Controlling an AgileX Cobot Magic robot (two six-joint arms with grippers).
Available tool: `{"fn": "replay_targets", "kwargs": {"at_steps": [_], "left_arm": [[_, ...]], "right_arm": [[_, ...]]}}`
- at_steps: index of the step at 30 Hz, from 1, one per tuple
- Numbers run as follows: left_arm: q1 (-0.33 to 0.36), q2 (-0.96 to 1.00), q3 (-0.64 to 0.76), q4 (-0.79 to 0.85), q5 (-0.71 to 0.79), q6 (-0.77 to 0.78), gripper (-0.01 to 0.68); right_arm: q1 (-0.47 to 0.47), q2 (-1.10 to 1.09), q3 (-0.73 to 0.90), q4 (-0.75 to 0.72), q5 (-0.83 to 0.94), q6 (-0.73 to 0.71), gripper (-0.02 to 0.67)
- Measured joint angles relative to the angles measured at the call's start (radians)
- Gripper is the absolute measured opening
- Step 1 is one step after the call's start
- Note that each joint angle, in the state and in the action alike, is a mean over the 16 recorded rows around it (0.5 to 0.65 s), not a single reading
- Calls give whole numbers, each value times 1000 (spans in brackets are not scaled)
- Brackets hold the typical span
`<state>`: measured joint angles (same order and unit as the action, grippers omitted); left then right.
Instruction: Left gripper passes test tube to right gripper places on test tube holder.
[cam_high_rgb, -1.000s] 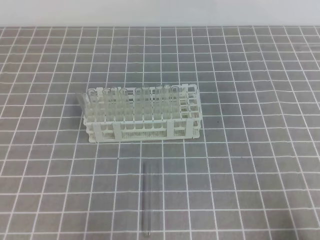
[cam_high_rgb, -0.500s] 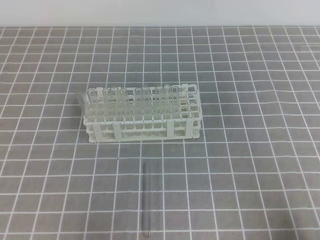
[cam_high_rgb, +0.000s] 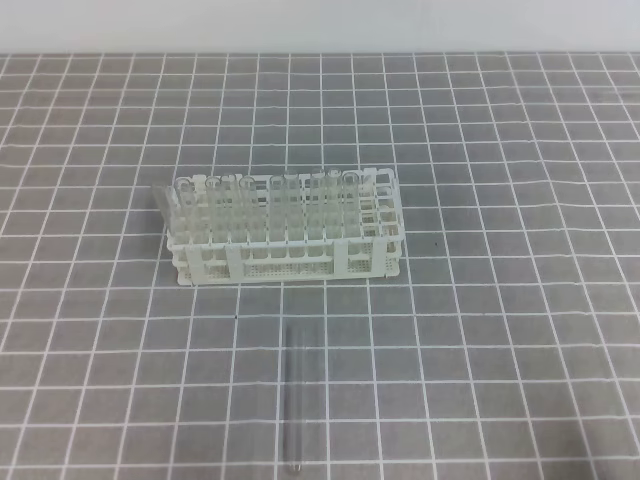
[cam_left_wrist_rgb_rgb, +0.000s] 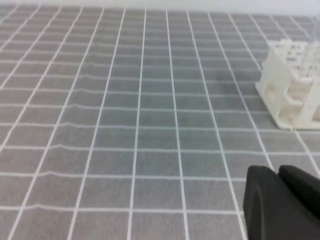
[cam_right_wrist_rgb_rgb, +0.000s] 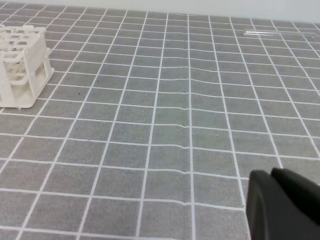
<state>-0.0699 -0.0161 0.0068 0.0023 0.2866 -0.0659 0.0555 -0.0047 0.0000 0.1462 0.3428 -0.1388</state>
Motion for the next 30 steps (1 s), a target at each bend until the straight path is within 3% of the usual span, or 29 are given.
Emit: {"fn": "replay_targets", "kwargs": {"at_steps": [16, 30], "left_arm": [[0, 2, -2, -33, -197, -4, 17], [0, 5, -3, -49, -205, -17, 17]], "right_arm": [[0, 0, 0, 0, 0, 0, -13], [0, 0, 0, 3, -14, -1, -13]]}}
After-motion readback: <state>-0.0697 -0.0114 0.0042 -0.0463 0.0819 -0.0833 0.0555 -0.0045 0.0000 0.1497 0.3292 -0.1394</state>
